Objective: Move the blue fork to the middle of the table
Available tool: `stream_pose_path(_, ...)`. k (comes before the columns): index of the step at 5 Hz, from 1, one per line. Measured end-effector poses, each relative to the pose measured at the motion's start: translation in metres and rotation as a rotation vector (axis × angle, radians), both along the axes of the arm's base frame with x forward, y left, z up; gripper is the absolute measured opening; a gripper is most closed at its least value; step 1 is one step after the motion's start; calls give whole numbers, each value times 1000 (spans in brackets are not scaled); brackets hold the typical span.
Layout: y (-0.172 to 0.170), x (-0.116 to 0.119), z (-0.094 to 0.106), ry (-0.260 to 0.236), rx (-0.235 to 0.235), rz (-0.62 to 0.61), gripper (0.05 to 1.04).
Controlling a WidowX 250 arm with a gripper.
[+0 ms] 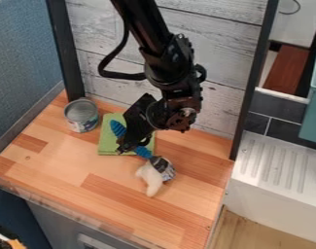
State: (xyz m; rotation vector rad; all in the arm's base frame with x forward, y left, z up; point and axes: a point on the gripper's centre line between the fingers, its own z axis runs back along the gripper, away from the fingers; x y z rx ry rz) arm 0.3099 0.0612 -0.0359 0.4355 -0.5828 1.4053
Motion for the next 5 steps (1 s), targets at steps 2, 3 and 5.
stream_pose_path(2, 24, -6, -7, 59, 61, 54, 408)
stream_pose_path(3, 39, -18, -9, 82, 77, 96, 408)
stream_pose_path(5, 75, -40, 12, 65, 124, 217, 408)
